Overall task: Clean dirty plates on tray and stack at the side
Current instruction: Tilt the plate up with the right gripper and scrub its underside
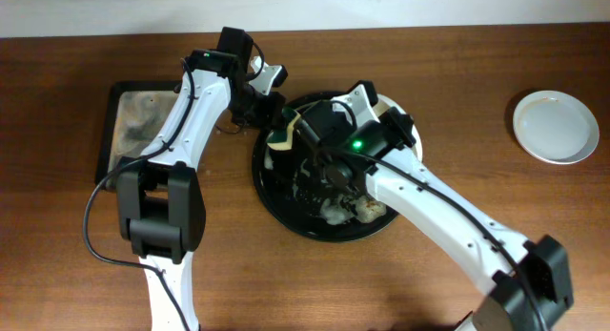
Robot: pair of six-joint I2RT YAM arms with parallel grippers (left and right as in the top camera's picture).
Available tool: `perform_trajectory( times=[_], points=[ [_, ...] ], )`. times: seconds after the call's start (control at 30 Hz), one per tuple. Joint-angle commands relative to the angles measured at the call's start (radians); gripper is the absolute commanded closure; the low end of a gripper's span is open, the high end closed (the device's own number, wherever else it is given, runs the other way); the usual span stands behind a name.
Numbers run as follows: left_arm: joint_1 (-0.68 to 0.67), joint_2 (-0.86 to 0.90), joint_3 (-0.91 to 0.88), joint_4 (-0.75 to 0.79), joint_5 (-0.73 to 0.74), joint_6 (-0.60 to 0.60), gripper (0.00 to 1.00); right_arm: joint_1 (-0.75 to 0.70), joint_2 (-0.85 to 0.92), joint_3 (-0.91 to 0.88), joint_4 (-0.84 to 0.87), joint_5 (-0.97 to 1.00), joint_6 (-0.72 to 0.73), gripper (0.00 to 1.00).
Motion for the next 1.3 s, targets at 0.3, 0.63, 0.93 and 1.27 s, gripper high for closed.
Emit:
perform_trajectory(
  times=[0.3,0.63,0.93,1.27],
  points=[
    [0.003,-0.045,0.025,-0.004,0.001,0.020,1.00,0.039,-0.145,0.028,-0.004,0.055,0.007,0.96],
    [0.002,-0.045,0.025,-0.006,0.001,0.020,1.00,0.001,-0.114,0.022,0.012,-0.228,0.069,0.96],
    [0.002,-0.045,0.025,-0.009,0.004,0.020,1.00,-0.024,-0.094,0.019,0.010,-0.256,0.095,0.96],
    [0.002,-0.045,0.025,-0.008,0.004,0.020,1.00,-0.042,-0.093,0.018,0.008,-0.242,0.139,0.96]
  ],
)
